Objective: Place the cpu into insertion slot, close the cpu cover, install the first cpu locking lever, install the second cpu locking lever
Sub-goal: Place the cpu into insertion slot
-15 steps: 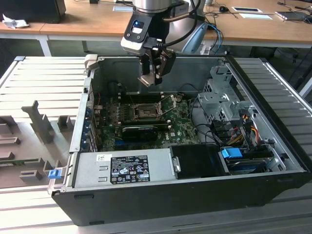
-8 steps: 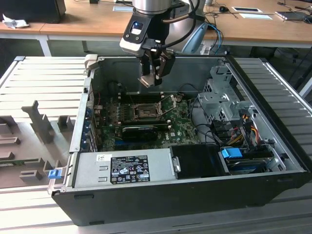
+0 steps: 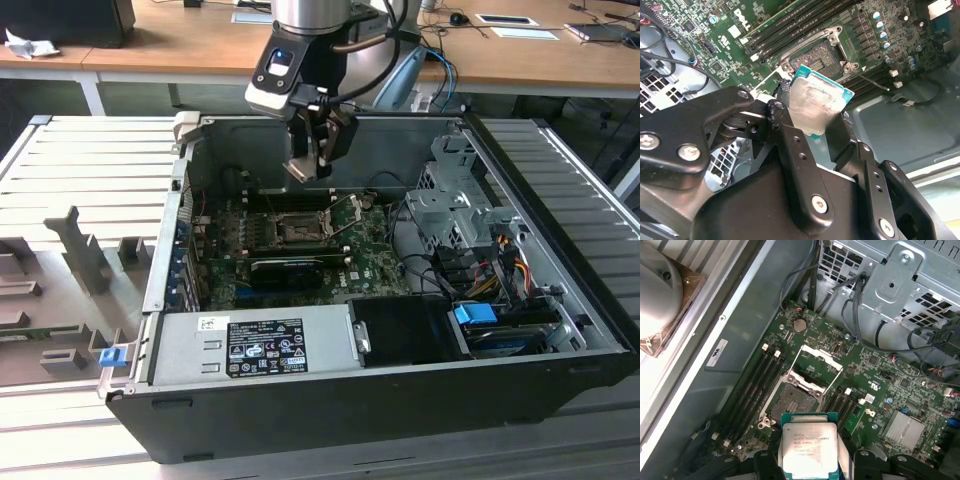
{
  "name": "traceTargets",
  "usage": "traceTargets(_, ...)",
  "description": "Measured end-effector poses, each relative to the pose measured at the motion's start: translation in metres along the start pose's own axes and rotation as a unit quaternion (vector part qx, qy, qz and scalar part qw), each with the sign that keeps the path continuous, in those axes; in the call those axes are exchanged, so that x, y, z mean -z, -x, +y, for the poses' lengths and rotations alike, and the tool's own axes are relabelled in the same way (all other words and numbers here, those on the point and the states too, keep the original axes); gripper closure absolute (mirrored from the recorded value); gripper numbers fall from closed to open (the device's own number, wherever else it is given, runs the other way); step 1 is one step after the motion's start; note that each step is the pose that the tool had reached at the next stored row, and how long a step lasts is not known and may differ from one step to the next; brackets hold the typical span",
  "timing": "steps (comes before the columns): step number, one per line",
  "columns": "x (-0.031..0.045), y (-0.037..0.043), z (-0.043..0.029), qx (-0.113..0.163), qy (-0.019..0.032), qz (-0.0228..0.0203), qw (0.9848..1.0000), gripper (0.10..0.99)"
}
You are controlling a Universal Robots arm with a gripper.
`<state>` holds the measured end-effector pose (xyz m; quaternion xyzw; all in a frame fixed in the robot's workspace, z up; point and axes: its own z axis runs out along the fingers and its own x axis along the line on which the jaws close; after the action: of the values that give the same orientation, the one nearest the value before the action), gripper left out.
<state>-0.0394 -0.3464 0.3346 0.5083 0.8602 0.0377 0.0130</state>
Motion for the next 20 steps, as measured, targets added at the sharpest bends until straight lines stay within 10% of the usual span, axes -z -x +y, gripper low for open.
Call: traceTargets(20,-0.0111,0.0002,-0.0009,0.000,-0.0004,0.0002,1.0000,0.557)
